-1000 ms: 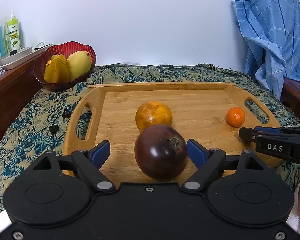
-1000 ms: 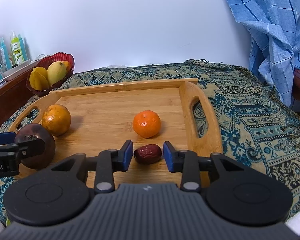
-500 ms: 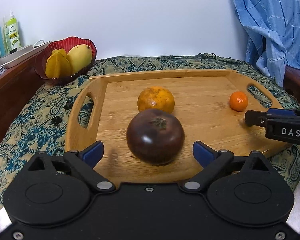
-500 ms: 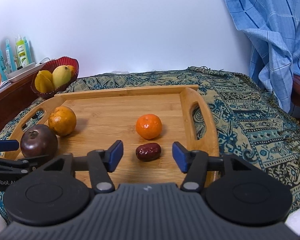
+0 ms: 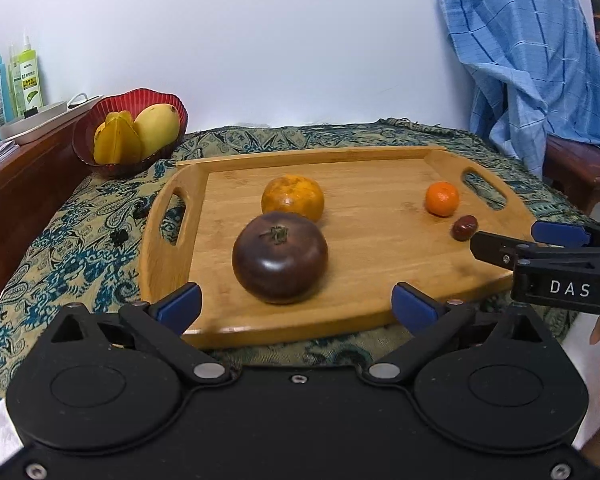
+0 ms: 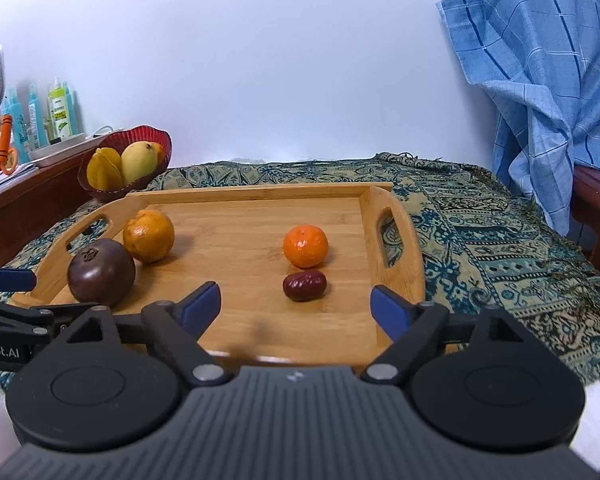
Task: Organize fruits
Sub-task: 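Withdraw both open tools from the tray toward the fruit pile on the towel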
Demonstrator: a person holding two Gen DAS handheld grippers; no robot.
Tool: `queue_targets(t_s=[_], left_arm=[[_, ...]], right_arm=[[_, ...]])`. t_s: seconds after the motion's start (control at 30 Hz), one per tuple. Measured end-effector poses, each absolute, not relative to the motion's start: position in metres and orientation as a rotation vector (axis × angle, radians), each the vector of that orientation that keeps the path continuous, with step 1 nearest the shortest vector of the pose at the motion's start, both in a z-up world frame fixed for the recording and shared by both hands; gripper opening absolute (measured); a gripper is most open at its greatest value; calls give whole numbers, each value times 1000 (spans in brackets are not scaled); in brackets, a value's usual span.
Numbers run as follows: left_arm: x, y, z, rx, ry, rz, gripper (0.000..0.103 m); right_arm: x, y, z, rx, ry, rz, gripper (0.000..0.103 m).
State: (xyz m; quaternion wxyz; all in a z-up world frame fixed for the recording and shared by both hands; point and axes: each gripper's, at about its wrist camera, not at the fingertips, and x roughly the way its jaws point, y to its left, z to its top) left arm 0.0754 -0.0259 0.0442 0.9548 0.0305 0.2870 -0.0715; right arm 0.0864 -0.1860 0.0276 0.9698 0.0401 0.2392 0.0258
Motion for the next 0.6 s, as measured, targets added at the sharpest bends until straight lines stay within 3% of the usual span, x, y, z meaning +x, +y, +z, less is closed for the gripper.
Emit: queue_targets(t_s=[0.6], left_arm=[[-6,-13,36,12,543,-156,103]], right_arm=[[4,-171,11,40,470,144,95]])
